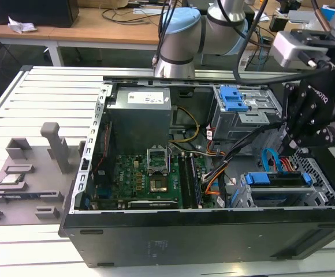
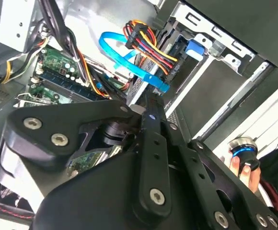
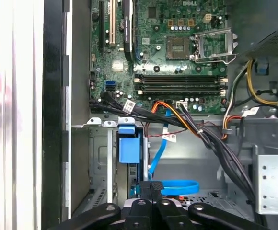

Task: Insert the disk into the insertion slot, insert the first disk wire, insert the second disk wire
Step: 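Insert the second disk wire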

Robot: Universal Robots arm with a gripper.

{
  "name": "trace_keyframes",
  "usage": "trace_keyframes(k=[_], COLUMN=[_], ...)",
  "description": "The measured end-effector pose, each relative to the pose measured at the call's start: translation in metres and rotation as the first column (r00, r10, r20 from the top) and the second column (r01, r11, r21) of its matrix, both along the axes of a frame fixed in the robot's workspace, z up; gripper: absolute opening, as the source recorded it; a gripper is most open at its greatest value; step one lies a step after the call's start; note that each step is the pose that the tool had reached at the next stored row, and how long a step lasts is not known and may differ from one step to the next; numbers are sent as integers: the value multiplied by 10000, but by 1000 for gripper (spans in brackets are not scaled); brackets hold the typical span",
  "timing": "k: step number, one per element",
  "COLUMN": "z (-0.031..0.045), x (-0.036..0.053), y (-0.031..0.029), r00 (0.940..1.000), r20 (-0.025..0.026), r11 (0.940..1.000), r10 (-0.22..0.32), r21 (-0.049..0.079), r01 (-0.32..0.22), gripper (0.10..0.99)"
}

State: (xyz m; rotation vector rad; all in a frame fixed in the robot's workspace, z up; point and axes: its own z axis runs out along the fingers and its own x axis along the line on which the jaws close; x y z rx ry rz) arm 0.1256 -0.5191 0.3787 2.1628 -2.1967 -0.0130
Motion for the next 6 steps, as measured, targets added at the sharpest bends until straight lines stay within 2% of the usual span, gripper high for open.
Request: trace_keyframes(k=[6], z=[16], x=[0], y=[0], r00=[10000], r20=[0], r11=[10000], r10=[0], r21=[1], r01=[0], gripper=[106])
